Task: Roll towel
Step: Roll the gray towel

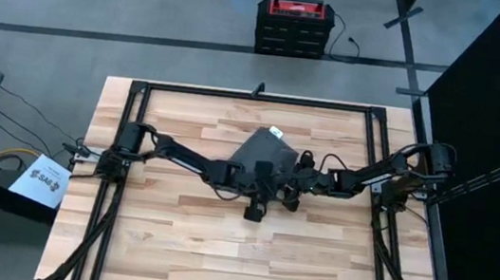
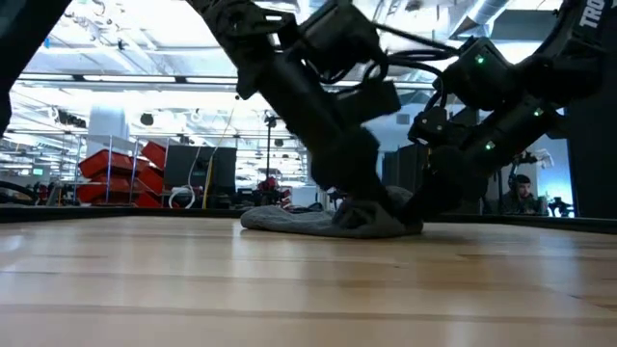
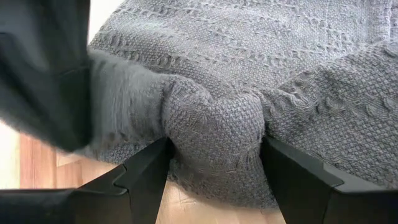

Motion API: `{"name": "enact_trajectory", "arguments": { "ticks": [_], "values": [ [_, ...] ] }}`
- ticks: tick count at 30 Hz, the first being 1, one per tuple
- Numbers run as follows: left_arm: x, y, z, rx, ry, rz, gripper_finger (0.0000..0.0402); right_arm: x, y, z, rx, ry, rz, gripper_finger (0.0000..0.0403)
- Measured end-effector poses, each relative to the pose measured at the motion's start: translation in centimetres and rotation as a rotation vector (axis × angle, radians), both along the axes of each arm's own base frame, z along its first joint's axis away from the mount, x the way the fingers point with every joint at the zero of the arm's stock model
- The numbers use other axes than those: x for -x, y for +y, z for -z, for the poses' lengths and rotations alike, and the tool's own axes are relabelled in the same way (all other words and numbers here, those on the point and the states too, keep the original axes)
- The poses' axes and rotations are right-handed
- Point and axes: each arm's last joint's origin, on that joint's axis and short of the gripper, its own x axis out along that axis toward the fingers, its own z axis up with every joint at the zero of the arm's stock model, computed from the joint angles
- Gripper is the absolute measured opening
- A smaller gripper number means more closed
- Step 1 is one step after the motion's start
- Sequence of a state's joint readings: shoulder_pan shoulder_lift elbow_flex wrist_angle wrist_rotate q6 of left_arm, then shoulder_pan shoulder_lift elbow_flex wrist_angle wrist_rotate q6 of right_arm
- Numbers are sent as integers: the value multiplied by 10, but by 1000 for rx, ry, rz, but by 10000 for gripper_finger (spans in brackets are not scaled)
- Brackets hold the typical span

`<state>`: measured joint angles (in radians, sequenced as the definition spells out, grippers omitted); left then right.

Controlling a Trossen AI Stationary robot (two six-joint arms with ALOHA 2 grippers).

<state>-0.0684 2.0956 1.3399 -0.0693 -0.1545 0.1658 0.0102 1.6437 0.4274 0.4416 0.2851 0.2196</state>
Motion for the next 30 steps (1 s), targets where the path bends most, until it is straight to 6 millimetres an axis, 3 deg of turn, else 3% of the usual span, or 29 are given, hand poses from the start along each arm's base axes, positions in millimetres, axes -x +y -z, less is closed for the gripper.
{"name": "enact_trajectory", "arguments": {
  "ticks": [6,12,16,21,30],
  "values": [
    [5,2,6,20,39,-35,0,2,0,-4,18,-2,16,240],
    [17,12,31,54,-4,-87,0,12,1,-22,55,12,38,240],
    [24,16,41,69,-62,-105,0,20,-5,-35,96,7,95,240],
    [27,17,45,72,-85,-108,0,10,-19,-54,147,-51,110,240],
    [28,18,46,87,-88,-130,0,-3,-49,-30,169,79,180,240]
  ]
}}
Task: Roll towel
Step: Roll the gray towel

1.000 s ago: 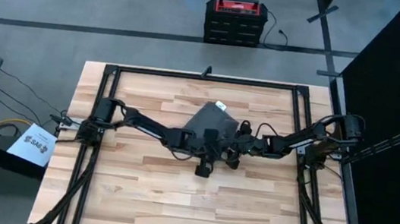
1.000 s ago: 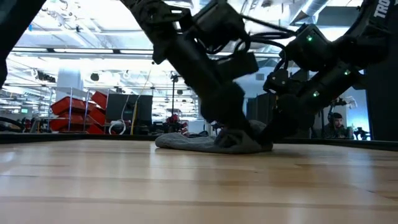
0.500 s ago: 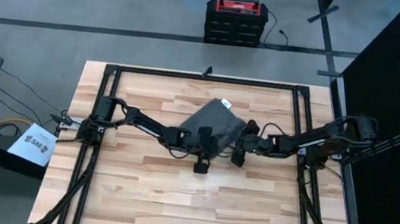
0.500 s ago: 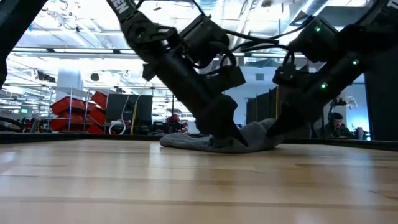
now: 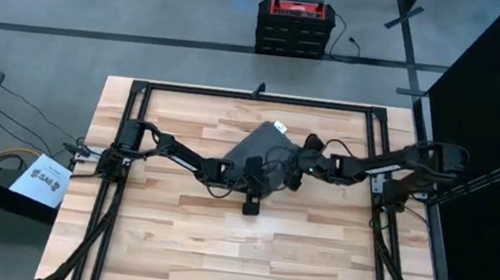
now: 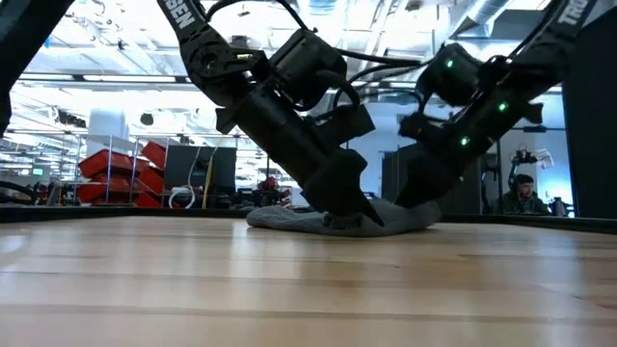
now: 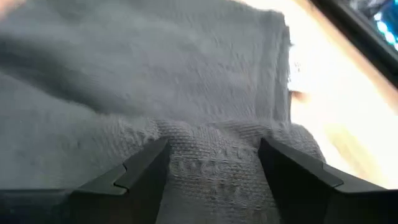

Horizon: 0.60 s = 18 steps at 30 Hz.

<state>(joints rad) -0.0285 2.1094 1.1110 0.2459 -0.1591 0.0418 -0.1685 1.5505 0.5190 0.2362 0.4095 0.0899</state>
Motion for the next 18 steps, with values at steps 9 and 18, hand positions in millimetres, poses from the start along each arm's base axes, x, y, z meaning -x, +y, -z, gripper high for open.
{"name": "enact_trajectory", "arguments": {
  "ticks": [9,18],
  "values": [
    [0,-4,0,25,-9,-37,0,4,-21,5,-33,-15,105,240],
    [5,-4,-22,44,-24,-29,0,6,-20,6,-46,-5,146,240]
  ]
}}
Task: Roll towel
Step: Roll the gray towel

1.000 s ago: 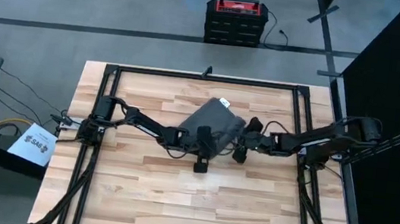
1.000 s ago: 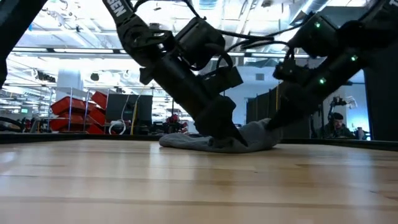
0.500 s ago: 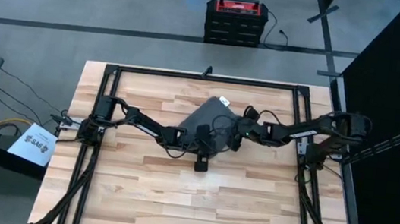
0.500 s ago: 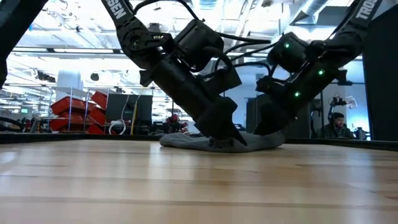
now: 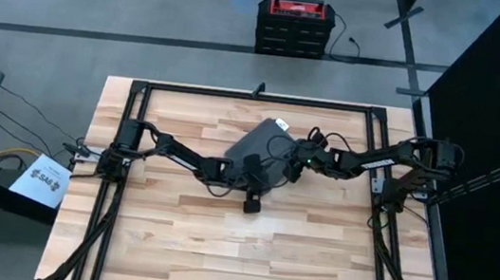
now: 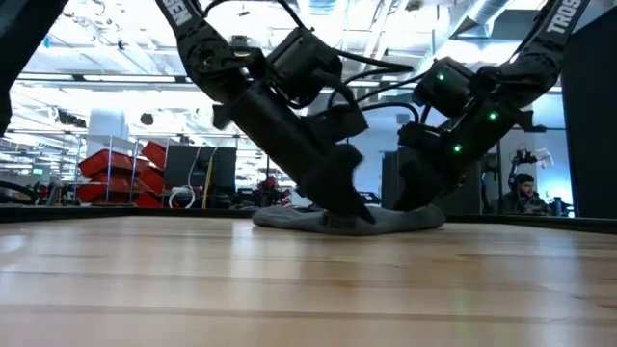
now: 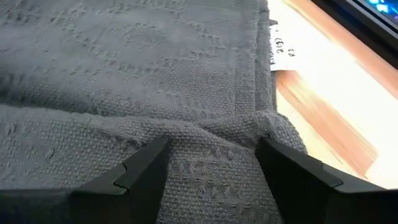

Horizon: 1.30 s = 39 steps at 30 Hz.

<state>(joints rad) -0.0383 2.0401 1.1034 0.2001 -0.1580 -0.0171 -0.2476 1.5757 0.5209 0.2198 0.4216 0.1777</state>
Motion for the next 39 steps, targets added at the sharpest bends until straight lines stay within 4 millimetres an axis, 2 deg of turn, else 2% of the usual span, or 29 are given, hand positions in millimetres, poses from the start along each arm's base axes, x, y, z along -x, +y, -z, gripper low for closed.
{"name": "enact_trajectory", "arguments": {
  "ticks": [5,7,13,17,24,28,31,35,39],
  "values": [
    [5,5,-31,-31,-38,49,0,0,5,1,22,21,3,240],
    [3,17,-40,-61,-91,37,0,0,7,1,23,20,-5,240],
    [-7,60,-46,-76,-228,78,0,-2,12,1,17,17,-29,240],
    [-9,83,-22,-24,-233,112,0,-3,15,1,11,15,-41,240],
    [-15,96,9,-34,-188,146,0,-3,16,1,4,9,-47,240],
    [-14,101,17,-22,-158,147,0,0,17,-4,-4,10,-56,240],
    [-13,100,19,2,-135,143,0,7,20,-18,-11,0,-68,240],
    [-12,98,22,41,-114,119,0,21,35,-42,-30,-29,-67,240],
    [-12,100,31,67,-105,84,0,29,62,-51,-95,-66,-99,240]
  ]
}}
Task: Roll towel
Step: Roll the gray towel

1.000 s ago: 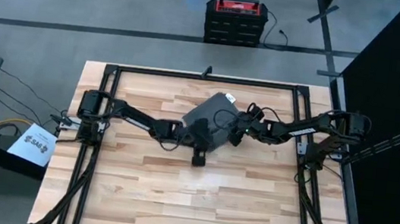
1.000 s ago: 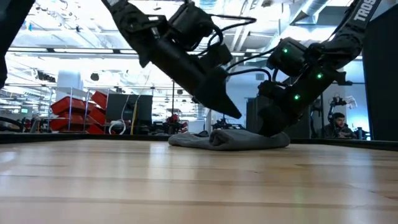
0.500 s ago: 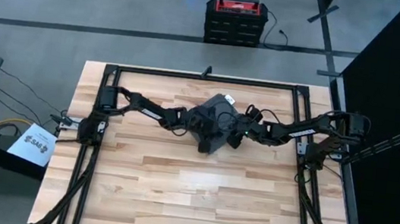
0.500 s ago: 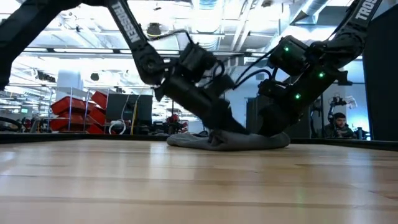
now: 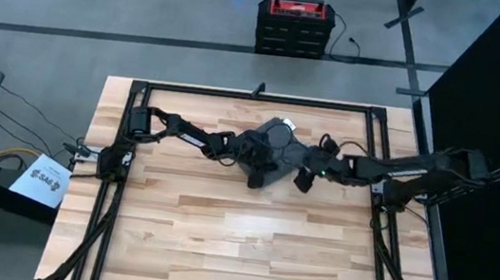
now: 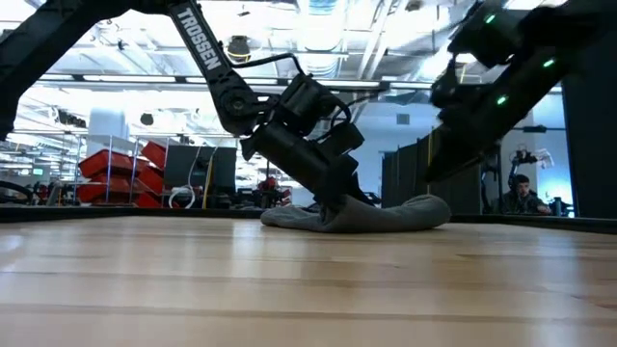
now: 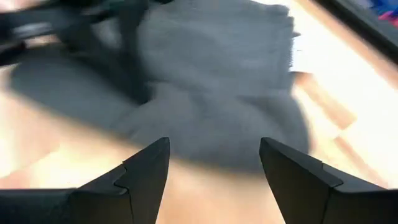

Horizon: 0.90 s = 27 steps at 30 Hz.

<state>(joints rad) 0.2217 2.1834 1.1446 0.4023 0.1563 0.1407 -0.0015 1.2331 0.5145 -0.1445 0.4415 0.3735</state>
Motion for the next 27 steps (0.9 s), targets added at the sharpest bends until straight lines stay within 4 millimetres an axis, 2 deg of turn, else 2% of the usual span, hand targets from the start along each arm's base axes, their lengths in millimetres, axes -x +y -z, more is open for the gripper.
{"name": "enact_trajectory", "arguments": {
  "ticks": [2,6,10,12,16,20,24,27],
  "values": [
    [0,3,5,27,0,-25,0,1,15,5,-31,-16,-36,240],
    [-2,7,18,116,-39,-98,0,-1,38,30,-67,-15,-37,240],
    [-6,3,21,273,-89,-216,0,-4,50,48,-7,33,-43,240],
    [-8,-4,20,294,-98,-284,0,-1,54,52,45,67,-35,240],
    [-12,-27,20,299,-128,-356,0,9,50,57,109,153,-19,240],
    [-16,-53,19,301,-137,-318,0,17,36,65,77,148,-58,240],
    [-19,-76,17,286,-169,-254,0,17,22,69,38,119,-136,240],
    [-20,-83,16,278,-179,-282,0,14,16,68,-12,90,-166,240]
  ]
}}
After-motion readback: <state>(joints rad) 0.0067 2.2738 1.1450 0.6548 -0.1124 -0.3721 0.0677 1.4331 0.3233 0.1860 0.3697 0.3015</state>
